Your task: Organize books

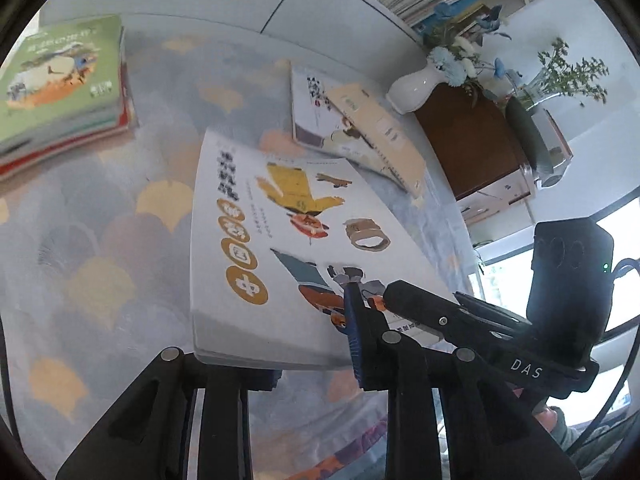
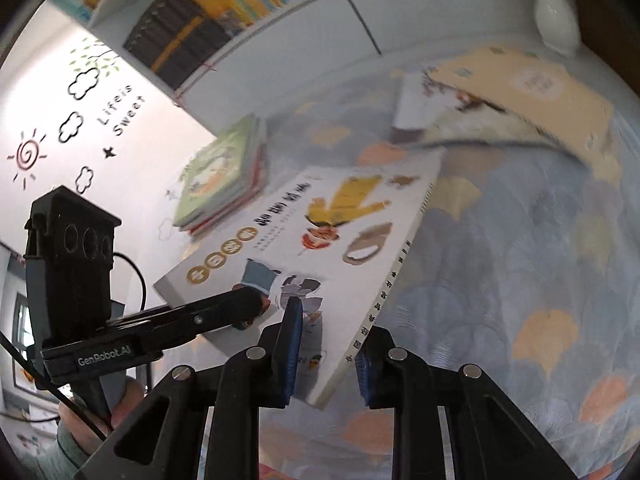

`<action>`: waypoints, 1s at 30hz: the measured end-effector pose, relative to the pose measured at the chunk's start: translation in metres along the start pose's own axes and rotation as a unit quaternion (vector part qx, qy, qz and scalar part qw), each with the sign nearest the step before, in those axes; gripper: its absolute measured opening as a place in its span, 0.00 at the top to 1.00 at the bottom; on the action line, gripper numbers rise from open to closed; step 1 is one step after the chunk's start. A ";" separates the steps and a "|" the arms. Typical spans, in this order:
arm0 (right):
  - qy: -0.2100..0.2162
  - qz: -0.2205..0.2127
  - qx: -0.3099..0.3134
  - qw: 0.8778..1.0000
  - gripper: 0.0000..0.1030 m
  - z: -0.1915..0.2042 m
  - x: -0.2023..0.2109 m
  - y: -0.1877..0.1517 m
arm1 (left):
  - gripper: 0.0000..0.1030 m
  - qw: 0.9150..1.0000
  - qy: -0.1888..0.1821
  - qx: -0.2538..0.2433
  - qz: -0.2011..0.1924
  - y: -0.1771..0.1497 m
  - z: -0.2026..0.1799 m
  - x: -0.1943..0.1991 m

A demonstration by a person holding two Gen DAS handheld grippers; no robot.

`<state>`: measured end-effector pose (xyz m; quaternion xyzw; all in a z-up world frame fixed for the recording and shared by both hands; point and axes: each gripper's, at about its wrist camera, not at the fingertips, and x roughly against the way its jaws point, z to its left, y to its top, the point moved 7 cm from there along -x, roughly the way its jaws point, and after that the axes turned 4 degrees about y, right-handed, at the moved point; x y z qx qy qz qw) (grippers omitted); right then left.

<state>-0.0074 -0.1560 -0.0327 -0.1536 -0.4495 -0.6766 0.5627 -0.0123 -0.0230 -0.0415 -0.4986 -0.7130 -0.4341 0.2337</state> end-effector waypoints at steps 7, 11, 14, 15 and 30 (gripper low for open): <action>0.025 -0.016 0.018 0.999 0.77 0.038 0.003 0.018 | 0.78 0.999 0.000 -0.016 -0.046 0.018 0.008 0.049; 0.042 -0.024 0.050 0.998 0.77 0.073 0.001 0.039 | 0.78 0.996 0.005 -0.005 -0.090 0.035 0.027 0.079; 0.049 -0.020 0.083 0.995 0.77 0.099 -0.013 0.058 | 0.78 0.993 0.022 0.013 -0.119 0.049 0.052 0.097; 0.052 -0.017 0.094 0.994 0.77 0.106 -0.019 0.064 | 0.78 0.991 0.028 0.018 -0.126 0.052 0.061 0.102; 0.120 0.089 0.098 0.984 0.76 0.156 -0.187 0.142 | 0.74 0.972 0.049 0.169 -0.155 0.102 0.217 0.094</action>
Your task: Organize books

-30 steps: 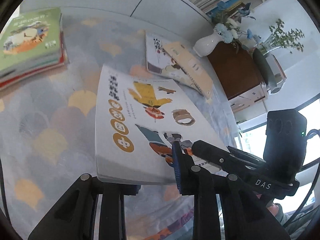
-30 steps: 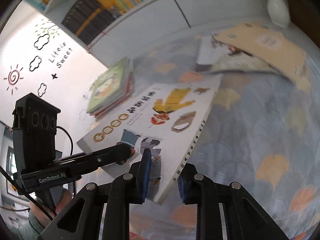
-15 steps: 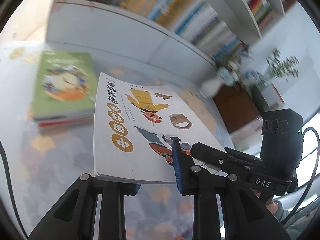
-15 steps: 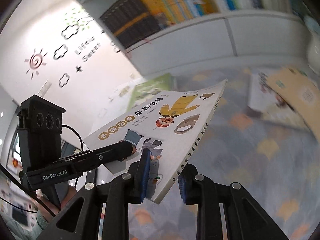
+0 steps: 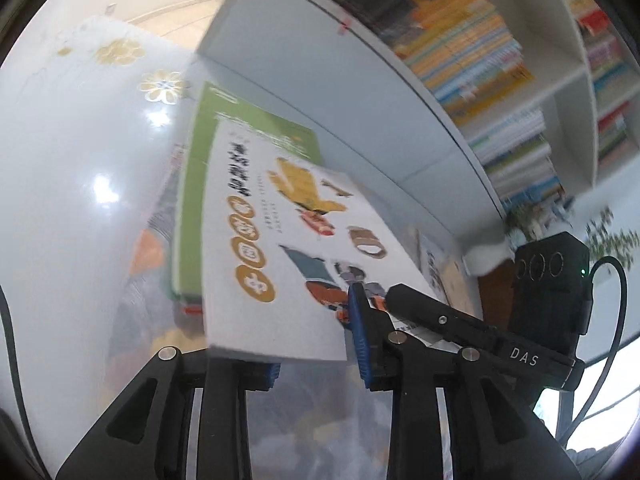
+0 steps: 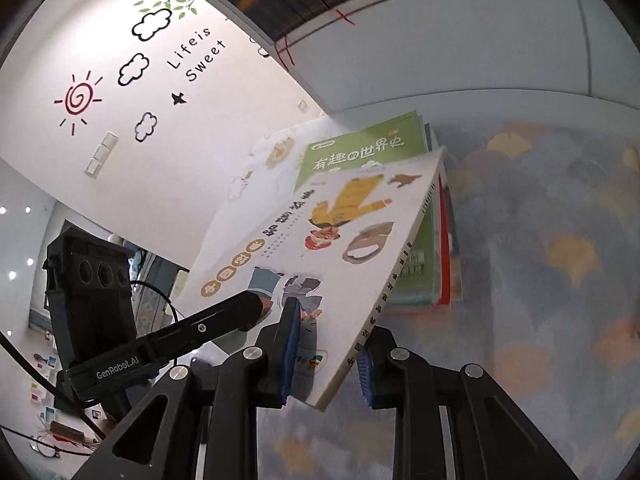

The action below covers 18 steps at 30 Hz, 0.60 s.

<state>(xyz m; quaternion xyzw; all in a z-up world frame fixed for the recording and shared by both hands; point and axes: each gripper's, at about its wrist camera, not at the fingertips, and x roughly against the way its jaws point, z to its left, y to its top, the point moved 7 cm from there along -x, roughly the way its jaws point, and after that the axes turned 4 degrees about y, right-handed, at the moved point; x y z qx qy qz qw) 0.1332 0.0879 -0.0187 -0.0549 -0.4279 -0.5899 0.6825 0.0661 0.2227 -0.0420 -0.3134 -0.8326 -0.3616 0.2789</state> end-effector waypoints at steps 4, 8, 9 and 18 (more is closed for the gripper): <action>-0.001 0.011 -0.005 1.000 0.76 -0.010 -0.020 0.024 | 0.70 1.000 0.004 0.017 -0.015 0.015 0.014 -0.004; -0.011 0.023 0.011 1.000 0.76 -0.014 -0.041 0.046 | 0.70 0.999 0.011 0.030 -0.013 0.018 0.027 -0.009; -0.011 0.028 0.013 0.999 0.76 -0.017 -0.046 0.049 | 0.70 0.999 0.012 0.030 -0.011 0.017 0.026 -0.011; -0.016 0.074 0.013 0.997 0.75 -0.037 -0.069 0.040 | 0.69 1.000 0.001 0.012 0.018 -0.012 0.010 -0.015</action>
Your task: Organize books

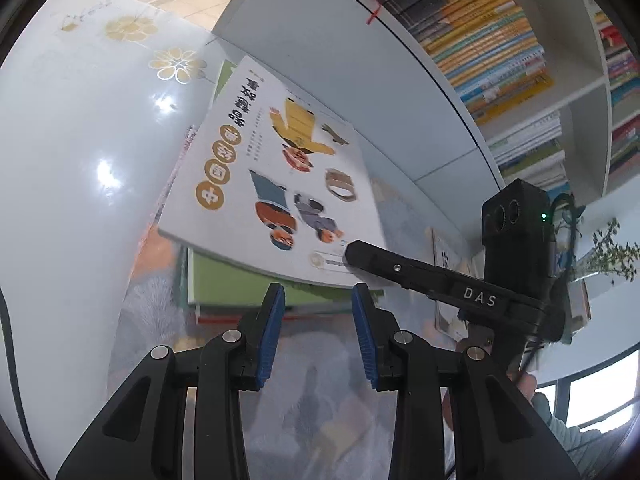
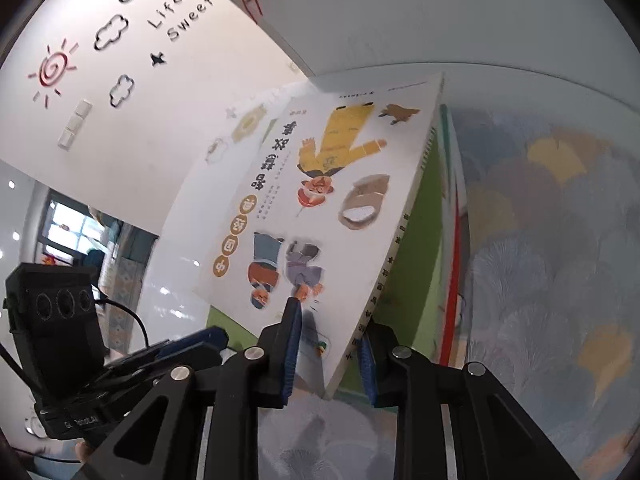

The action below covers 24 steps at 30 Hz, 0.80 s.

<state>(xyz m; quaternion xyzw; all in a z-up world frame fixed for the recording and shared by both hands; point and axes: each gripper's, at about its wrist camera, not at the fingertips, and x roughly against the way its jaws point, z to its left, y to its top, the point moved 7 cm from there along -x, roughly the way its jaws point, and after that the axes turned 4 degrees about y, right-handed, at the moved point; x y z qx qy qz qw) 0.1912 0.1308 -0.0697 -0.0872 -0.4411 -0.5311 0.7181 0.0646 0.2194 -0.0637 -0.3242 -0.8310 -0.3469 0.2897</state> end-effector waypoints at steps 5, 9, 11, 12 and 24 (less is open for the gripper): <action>-0.008 0.003 -0.013 1.000 0.75 -0.013 0.019 -0.010 | 0.67 0.998 0.036 -0.005 -0.052 0.021 0.002 0.027; -0.011 -0.019 -0.026 0.999 0.75 -0.018 0.038 -0.018 | 0.67 0.990 0.092 0.020 -0.103 0.063 0.024 0.034; -0.021 -0.027 -0.031 0.999 0.74 -0.017 0.042 -0.014 | 0.67 0.988 0.111 0.035 -0.101 0.074 0.037 0.024; -0.025 -0.030 -0.032 0.999 0.74 -0.016 0.042 -0.011 | 0.67 0.988 0.110 0.040 -0.098 0.078 0.040 0.018; -0.059 -0.026 -0.006 0.998 0.71 -0.008 0.017 0.002 | 0.67 0.995 0.089 0.024 -0.033 0.039 0.014 -0.013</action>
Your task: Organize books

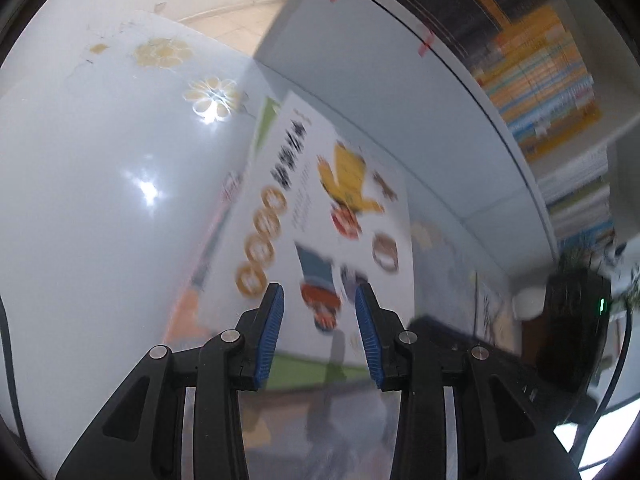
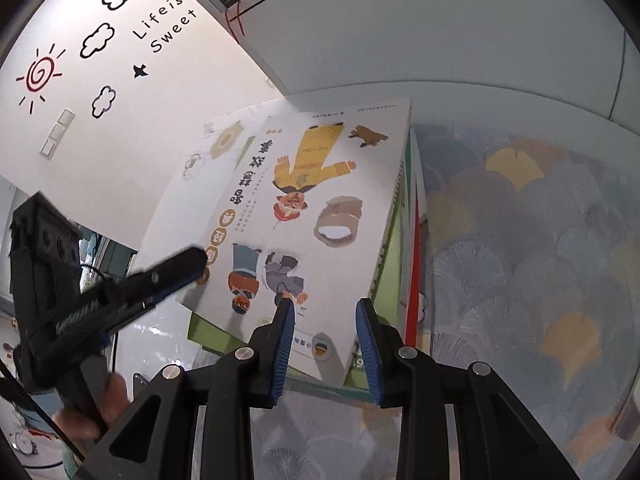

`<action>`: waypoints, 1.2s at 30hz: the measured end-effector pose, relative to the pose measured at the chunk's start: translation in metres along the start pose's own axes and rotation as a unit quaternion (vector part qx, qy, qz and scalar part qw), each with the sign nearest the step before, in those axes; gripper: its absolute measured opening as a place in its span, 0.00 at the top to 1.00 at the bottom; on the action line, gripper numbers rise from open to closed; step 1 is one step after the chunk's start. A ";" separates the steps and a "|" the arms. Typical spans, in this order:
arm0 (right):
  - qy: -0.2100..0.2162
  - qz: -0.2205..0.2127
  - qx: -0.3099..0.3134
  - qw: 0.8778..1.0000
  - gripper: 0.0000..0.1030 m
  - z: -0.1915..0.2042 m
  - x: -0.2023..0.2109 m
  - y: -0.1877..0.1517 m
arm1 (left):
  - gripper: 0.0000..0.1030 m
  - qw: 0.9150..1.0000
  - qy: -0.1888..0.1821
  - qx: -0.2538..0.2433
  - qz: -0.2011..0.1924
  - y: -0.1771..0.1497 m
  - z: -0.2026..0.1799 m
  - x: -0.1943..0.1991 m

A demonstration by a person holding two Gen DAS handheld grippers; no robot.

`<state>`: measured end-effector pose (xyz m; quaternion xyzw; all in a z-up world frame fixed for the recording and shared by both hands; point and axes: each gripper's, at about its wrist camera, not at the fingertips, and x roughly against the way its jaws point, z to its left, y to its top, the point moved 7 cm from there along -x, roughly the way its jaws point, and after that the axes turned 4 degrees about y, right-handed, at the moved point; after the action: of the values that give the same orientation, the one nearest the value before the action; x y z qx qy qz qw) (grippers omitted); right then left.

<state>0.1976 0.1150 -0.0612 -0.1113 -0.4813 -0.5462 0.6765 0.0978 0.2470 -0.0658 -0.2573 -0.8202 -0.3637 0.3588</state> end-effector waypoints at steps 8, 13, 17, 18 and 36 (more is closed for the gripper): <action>0.002 -0.005 -0.030 1.000 0.71 -0.012 0.008 -0.005 | 0.67 0.997 0.024 0.060 -0.048 0.037 0.039 0.006; 0.004 0.001 -0.021 1.000 0.66 -0.004 0.000 -0.001 | 0.67 0.997 0.015 0.072 -0.011 0.028 0.038 -0.011; -0.006 -0.004 -0.005 1.000 0.57 -0.002 0.002 -0.001 | 0.66 0.998 0.021 0.062 -0.018 0.005 0.024 0.001; -0.009 -0.003 -0.004 1.000 0.57 -0.003 0.003 -0.001 | 0.66 0.998 0.024 0.054 -0.016 0.000 0.021 0.002; -0.029 -0.063 -0.144 0.987 0.54 -0.113 0.135 -0.119 | 0.63 0.998 -0.019 -0.045 0.039 -0.095 -0.092 0.022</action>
<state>0.1484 -0.0917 -0.0590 -0.1931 -0.4233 -0.6479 0.6031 0.0566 0.1209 -0.0441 -0.3116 -0.7991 -0.3810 0.3453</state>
